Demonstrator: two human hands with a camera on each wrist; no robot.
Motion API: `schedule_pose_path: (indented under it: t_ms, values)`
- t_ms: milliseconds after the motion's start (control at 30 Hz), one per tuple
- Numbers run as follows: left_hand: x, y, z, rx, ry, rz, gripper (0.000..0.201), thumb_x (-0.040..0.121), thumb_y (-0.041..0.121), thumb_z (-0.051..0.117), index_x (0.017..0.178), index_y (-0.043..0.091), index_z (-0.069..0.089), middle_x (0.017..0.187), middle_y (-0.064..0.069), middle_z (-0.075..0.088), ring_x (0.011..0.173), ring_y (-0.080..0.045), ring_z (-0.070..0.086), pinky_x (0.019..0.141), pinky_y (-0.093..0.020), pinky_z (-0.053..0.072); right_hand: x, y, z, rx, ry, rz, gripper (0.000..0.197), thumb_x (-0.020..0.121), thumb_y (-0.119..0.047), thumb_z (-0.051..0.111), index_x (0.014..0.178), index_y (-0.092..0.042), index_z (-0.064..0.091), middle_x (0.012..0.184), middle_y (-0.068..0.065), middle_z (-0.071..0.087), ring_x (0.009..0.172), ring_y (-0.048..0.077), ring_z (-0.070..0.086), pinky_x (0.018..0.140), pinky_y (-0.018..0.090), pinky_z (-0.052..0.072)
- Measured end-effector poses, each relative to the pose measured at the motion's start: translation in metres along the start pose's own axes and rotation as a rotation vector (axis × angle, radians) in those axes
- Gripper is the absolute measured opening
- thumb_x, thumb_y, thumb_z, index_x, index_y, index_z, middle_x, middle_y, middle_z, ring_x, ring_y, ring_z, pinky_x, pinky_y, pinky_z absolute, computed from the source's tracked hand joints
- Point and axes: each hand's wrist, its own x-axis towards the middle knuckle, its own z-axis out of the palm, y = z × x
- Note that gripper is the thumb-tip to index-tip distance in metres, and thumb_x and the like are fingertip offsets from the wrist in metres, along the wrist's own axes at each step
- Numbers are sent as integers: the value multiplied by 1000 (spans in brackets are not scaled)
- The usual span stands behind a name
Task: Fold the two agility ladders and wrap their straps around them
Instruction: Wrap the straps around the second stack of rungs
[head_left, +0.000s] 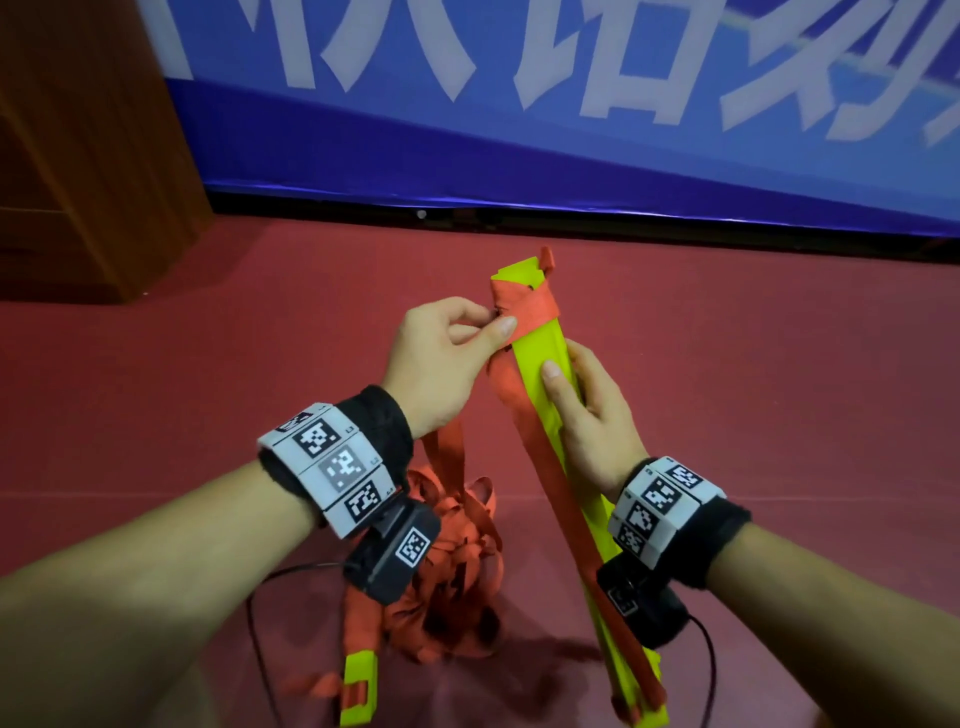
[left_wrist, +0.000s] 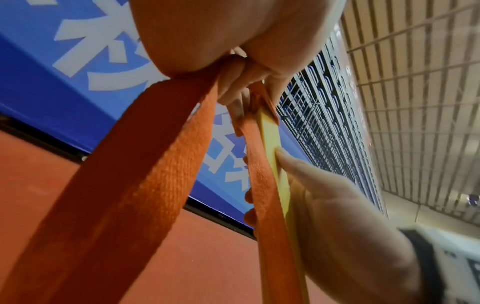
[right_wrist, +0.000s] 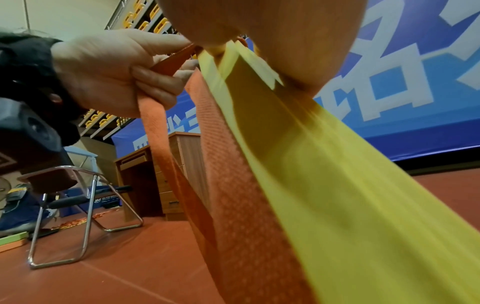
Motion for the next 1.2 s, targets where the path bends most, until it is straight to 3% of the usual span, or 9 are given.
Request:
schedule_pose_path:
  t_ms: [133,233,400,533,633,733,933,1100,1200]
  values:
    - [1,-1,-3,-29,5,-7,11,92,18,74,84,18,66,67,3,69,55,5,56,56,-13,41,-1,-4,3,121,35,3,44,98,-47,53,132,-21,59,119,-3,72,111,14,68,101,44,52]
    - [-1,2,-2,-70,26,-15,13,90,18,76,85,12,66,60,8,67,55,4,56,57,-13,42,0,-6,3,228,40,15,38,97,-42,56,126,-19,64,115,5,74,108,26,69,99,52,52]
    - [-4,7,-4,-175,-4,-47,12,90,9,75,86,1,67,52,12,65,52,6,56,57,-8,42,0,-14,-4,295,-15,28,34,96,-35,55,124,-18,66,108,1,76,100,15,70,88,33,52]
    - [-3,8,-8,-212,-24,-75,8,88,10,76,86,11,68,67,3,73,64,-2,65,65,-15,49,0,-18,-7,299,-40,40,34,96,-36,55,123,-21,68,109,0,76,100,15,69,91,34,52]
    - [-2,9,-10,-283,-24,-119,19,87,12,76,103,11,66,78,-6,77,70,-8,71,69,-18,51,1,-20,-10,294,-66,48,32,98,-35,54,122,-22,70,110,1,76,100,14,69,93,36,51]
    - [-4,16,-10,-352,-53,-163,36,91,5,69,127,4,62,68,-2,72,52,5,60,55,-6,43,0,-22,-11,329,-95,70,31,100,-31,53,123,-17,70,103,-3,76,93,11,69,85,30,49]
    - [-4,17,-7,-478,-101,-230,33,97,-6,55,130,-8,56,59,10,68,37,8,49,41,-3,34,1,-22,-7,443,-175,138,44,93,-38,51,116,-5,69,81,0,68,70,11,62,66,26,47]
    - [0,17,-11,-418,-133,-231,14,97,3,58,109,10,61,58,12,66,35,6,47,36,-9,23,2,-25,-8,532,-227,180,52,91,-38,50,118,4,65,79,8,65,65,15,59,60,27,46]
    - [1,12,-15,-439,-231,-259,32,88,22,66,119,18,61,70,11,64,33,2,33,37,-15,16,2,-26,-9,559,-271,210,44,91,-39,48,109,-4,68,71,6,64,59,15,59,56,26,47]
